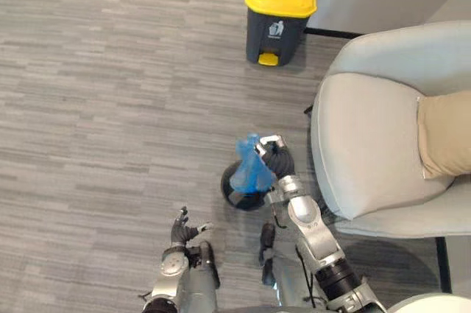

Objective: Gather rubbish on tea table into small bin, then transfer packed bag to large trash can.

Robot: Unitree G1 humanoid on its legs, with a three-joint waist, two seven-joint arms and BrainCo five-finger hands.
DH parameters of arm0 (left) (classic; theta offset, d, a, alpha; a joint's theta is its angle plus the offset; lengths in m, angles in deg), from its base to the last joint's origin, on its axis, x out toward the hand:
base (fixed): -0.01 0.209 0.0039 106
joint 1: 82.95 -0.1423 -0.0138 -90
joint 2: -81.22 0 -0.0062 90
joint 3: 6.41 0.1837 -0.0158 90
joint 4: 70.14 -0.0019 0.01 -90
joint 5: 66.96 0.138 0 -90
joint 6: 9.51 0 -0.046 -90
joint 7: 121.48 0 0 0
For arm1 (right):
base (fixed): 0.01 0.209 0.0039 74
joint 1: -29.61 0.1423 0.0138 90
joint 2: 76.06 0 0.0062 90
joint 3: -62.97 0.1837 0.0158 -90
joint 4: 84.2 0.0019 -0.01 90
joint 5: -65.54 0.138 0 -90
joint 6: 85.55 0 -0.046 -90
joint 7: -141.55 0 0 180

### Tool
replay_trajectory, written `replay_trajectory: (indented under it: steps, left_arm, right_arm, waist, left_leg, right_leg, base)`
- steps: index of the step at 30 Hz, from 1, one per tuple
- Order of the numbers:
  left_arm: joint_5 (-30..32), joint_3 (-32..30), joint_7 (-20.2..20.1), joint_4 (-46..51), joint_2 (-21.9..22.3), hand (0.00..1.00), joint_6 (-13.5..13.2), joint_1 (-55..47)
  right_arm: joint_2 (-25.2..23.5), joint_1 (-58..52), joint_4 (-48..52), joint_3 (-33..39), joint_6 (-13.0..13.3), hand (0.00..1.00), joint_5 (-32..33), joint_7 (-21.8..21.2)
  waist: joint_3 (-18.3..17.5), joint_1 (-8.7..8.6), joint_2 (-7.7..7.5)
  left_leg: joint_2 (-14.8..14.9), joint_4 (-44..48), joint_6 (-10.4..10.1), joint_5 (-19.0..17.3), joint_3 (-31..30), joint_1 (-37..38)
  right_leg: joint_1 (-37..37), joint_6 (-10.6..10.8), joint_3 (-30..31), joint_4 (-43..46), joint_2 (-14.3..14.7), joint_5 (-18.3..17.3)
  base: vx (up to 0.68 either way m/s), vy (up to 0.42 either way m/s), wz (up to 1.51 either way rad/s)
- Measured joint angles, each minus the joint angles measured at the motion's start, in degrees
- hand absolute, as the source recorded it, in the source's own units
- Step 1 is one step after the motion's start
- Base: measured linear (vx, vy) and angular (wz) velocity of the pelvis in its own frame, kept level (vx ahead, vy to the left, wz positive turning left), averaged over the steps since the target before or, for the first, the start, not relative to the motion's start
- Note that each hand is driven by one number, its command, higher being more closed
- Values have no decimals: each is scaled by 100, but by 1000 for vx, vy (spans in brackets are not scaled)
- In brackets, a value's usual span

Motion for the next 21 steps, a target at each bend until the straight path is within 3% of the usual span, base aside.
replay_trajectory:
  steps: [2,3,4,5,6,8,9,11,12,14,18,19,21]
  left_arm:
    - [-3,63,-1,172,-94,0,-3,3]
    - [-9,64,-10,368,-121,0,-16,-7]
    - [-11,46,-29,460,-117,0,-57,3]
    - [-9,82,-123,697,-129,0,-80,12]
    - [-7,107,-136,983,-144,0,-95,-1]
    - [-2,107,-131,1454,-155,0,-134,-115]
    - [4,105,-107,1801,-183,0,-152,-213]
    - [12,109,-105,2266,-161,0,-162,-366]
    - [6,162,-131,2585,-107,0,-213,-536]
    - [-21,289,-214,2694,-30,0,-228,-572]
    - [-55,519,-353,3253,-53,0,-232,-788]
    - [-54,542,-357,3469,-60,0,-239,-805]
    - [-51,572,-371,3613,-131,0,-321,-741]
  right_arm:
    - [-9,197,57,-157,98,100,62,-10]
    - [-12,257,85,-205,137,100,142,-17]
    - [7,276,134,-202,138,100,185,-16]
    - [29,202,263,-114,155,100,183,1]
    - [79,75,395,-27,178,100,163,26]
    - [116,66,521,-28,201,100,94,31]
    - [139,173,604,-93,243,100,-47,35]
    - [258,304,786,-119,243,100,-73,38]
    - [381,368,973,-60,248,100,-72,81]
    - [577,486,984,101,249,100,-69,170]
    - [648,591,953,383,201,100,-64,264]
    - [665,720,953,388,200,100,-64,262]
    - [723,873,960,339,201,100,-65,244]
  waist:
    - [-3,5,-6]
    - [-14,33,34]
    - [8,51,81]
    - [23,-35,91]
    - [21,-16,59]
    - [3,55,24]
    - [-5,175,17]
    - [-44,380,114]
    - [-48,451,124]
    - [24,429,288]
    - [11,389,271]
    - [-2,330,297]
    - [-40,281,308]
  left_leg:
    - [-27,169,54,-4,54,-128]
    - [66,133,256,129,55,-209]
    - [97,61,281,134,54,-186]
    - [43,75,289,129,-66,-159]
    - [-57,183,293,127,-310,-153]
    - [-166,328,293,127,-546,-162]
    - [-208,452,291,129,-612,-291]
    - [-168,411,233,247,-673,-525]
    - [-136,370,176,403,-780,-722]
    - [-50,333,99,611,-1032,-852]
    - [-105,-164,-194,1320,-1380,-775]
    - [-72,-27,-96,1278,-1294,-774]
    - [29,843,238,649,-1241,-749]
  right_leg:
    - [-235,139,175,56,-3,355]
    - [-331,483,301,-68,25,767]
    - [-469,488,279,431,39,390]
    - [-709,250,273,2165,-84,-864]
    - [-616,354,384,3375,-172,-1551]
    - [-213,571,613,4065,-142,-2042]
    - [64,557,649,3628,-107,-2362]
    - [262,462,569,2867,25,-2517]
    - [438,182,455,2230,95,-2642]
    - [513,-71,278,1965,210,-2473]
    - [499,-300,-65,2010,144,-2361]
    - [487,-372,-173,1978,81,-2281]
    - [506,-388,-271,1863,-12,-2110]
  base:
    - [-103,84,-74]
    - [-146,69,-74]
    - [-148,86,-20]
    - [-119,67,58]
    - [-123,46,92]
    - [-151,-101,89]
    - [-188,-164,54]
    - [-208,-112,5]
    - [-201,-97,5]
    - [-206,-106,32]
    - [-223,-109,48]
    - [-216,-67,40]
    - [-252,-12,30]
